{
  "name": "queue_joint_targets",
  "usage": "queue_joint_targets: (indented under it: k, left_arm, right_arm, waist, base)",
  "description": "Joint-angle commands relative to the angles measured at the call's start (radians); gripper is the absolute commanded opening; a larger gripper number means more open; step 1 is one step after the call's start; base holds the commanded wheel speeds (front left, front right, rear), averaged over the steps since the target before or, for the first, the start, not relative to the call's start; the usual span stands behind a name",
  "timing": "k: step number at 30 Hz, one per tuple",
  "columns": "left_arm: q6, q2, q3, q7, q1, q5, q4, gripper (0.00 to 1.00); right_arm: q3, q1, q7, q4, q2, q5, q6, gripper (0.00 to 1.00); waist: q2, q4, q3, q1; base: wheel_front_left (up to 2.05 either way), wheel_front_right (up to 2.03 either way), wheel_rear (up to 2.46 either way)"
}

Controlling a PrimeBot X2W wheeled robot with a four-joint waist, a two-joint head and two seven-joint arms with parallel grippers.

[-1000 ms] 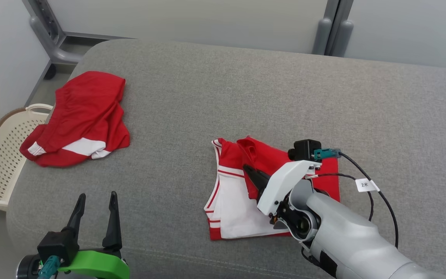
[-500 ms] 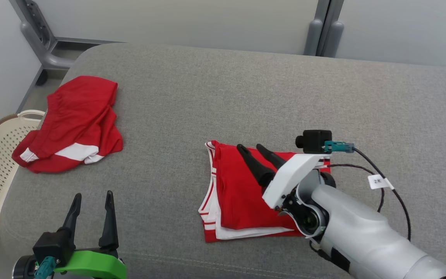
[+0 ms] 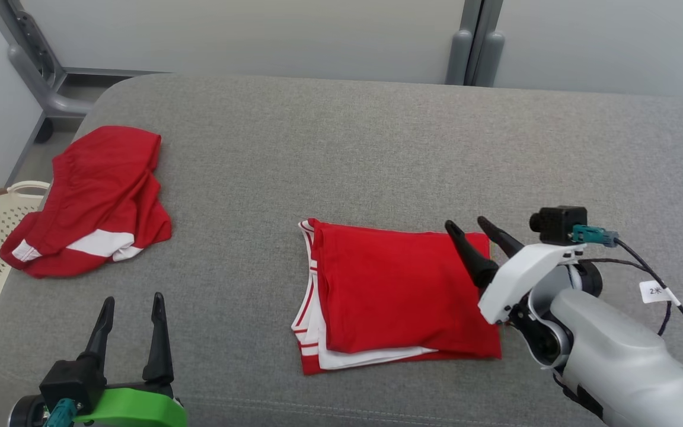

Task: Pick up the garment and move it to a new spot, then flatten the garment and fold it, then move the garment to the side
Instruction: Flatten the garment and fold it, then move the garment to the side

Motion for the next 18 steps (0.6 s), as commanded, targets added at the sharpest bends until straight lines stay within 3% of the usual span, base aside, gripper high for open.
queue_joint_targets:
  k: [1, 8, 18]
  left_arm:
    - [-0.002, 0.0, 0.005, -0.002, 0.011, 0.009, -0.004, 1.0]
    - [-0.002, 0.0, 0.003, -0.002, 0.011, 0.006, -0.005, 1.0]
    - [-0.002, 0.0, -0.011, -0.002, 0.003, -0.006, 0.0, 1.0]
  right_arm:
    - [-0.007, 0.015, -0.004, 0.006, -0.009, -0.008, 0.0, 1.0]
    - [-0.016, 0.011, 0.062, 0.063, -0.048, -0.009, 0.0, 1.0]
    - [-0.007, 0.014, 0.232, 0.112, -0.04, 0.038, 0.0, 1.0]
  waist:
    - [0.0, -0.004, -0.001, 0.0]
    - [0.0, -0.013, -0.001, 0.0]
    - [0.0, -0.005, 0.008, 0.0]
  base:
    - [0.0, 0.0, 0.0]
    - [0.0, 0.0, 0.0]
    - [0.0, 0.0, 0.0]
